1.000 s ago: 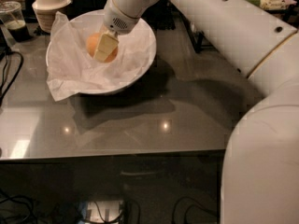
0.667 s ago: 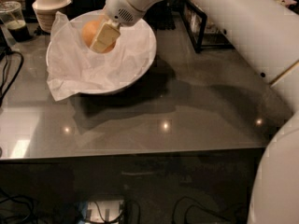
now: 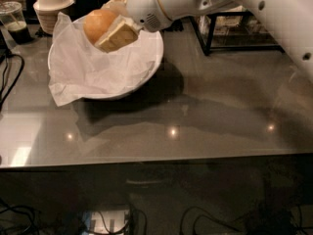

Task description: Pick orange from white bowl

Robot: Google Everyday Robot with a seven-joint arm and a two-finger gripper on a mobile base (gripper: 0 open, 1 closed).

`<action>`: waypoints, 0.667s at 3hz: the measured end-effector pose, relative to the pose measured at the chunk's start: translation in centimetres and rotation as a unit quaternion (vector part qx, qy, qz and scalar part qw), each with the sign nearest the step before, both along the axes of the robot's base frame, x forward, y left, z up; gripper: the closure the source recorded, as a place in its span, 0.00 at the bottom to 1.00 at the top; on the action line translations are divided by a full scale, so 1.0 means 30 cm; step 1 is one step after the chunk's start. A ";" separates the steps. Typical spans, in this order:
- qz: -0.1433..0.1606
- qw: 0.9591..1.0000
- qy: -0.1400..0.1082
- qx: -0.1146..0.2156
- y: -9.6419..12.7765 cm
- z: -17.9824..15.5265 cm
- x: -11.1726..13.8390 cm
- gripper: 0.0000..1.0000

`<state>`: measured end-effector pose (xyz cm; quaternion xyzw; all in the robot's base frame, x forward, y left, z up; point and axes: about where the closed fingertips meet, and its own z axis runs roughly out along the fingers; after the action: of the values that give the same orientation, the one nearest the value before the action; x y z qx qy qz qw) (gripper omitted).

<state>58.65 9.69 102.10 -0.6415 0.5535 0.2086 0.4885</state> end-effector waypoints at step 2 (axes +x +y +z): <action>0.047 0.998 -0.040 -0.006 -0.125 -0.001 -0.222 1.00</action>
Offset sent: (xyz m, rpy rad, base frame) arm -0.1033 -0.0600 -0.0071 -0.0560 -0.1088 0.1556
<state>51.99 5.93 102.08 -0.6774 0.5039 0.2018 0.4965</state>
